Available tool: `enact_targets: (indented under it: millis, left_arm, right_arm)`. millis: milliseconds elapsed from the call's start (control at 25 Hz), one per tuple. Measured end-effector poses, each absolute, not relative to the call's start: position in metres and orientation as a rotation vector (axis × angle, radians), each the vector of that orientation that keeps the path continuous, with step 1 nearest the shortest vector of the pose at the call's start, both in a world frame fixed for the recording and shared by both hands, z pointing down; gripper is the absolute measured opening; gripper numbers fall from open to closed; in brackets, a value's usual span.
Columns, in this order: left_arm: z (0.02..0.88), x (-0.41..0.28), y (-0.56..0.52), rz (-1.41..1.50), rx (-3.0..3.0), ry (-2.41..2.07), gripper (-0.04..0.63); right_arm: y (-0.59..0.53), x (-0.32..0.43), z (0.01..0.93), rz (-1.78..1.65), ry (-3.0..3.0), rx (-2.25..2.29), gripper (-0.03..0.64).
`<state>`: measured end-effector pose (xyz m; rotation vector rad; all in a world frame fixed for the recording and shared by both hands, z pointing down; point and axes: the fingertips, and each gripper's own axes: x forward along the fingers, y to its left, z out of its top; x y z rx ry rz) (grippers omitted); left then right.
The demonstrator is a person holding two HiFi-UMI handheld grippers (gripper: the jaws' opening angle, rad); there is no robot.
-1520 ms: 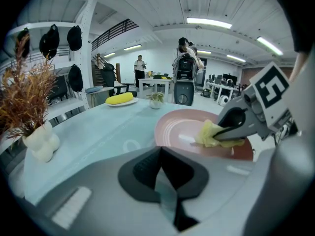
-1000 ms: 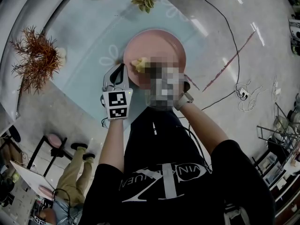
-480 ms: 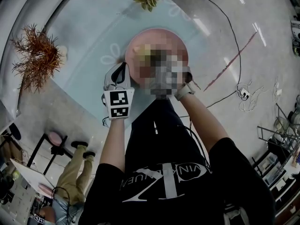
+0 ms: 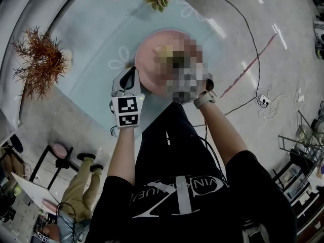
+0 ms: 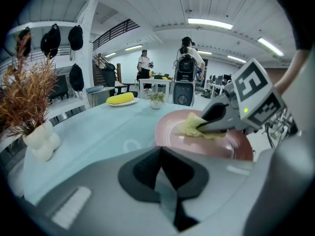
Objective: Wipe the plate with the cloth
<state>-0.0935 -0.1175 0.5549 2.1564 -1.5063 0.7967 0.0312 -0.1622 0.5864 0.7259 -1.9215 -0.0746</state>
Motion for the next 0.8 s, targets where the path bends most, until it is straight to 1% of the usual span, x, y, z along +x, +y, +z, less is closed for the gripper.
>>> enact_targets:
  millis: [800]
  left_arm:
    - [0.555, -0.094, -0.116, 0.74, 2.105, -1.541, 0.0]
  right_arm:
    - [-0.113, 0.039, 0.588, -0.048, -1.908, 0.689, 0.04]
